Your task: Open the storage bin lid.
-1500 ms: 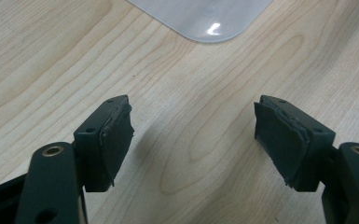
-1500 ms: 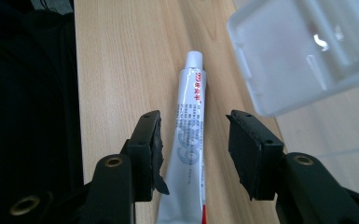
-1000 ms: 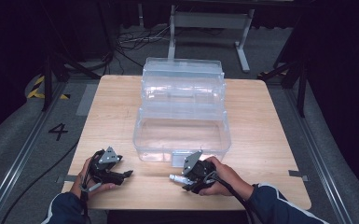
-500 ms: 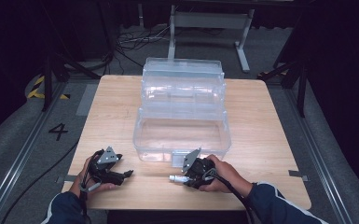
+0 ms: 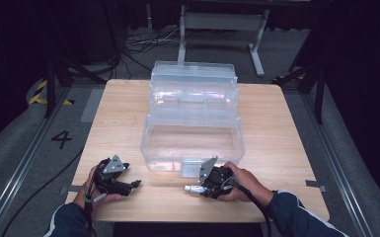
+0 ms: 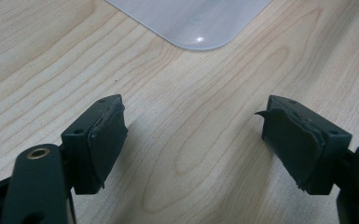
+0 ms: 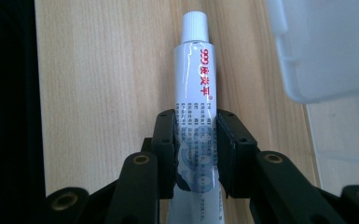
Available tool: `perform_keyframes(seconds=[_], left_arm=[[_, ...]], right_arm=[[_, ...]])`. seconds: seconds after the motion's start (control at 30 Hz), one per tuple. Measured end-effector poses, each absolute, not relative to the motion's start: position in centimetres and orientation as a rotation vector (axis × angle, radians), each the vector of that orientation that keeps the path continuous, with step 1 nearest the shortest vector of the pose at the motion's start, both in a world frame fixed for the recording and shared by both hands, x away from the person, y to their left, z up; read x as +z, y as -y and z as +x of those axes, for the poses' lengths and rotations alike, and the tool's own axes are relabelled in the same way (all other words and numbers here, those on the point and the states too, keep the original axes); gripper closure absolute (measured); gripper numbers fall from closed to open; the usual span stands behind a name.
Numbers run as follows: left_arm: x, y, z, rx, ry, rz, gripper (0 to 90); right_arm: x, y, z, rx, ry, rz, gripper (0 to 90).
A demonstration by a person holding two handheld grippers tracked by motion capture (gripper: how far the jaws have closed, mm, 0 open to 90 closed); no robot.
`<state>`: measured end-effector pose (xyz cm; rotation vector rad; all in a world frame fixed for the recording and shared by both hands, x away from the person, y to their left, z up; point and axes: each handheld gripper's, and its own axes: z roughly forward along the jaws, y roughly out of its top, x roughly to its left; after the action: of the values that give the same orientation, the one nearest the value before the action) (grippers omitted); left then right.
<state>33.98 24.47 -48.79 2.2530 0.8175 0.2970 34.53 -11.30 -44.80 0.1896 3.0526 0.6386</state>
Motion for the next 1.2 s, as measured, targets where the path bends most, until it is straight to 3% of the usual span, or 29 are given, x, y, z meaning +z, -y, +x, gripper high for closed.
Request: perform_keyframes(seconds=[0.73,1.2], left_arm=[[-48.8,-24.5,34.0,0.299,-0.822,2.252,21.8],[-48.8,-24.5,34.0,0.299,-0.822,2.252,21.8]], right_arm=[[-39.4,15.3,33.9,0.743,-2.966,0.111,70.9],[-35.2,15.5,34.0,0.725,-2.929,0.049,70.8]])
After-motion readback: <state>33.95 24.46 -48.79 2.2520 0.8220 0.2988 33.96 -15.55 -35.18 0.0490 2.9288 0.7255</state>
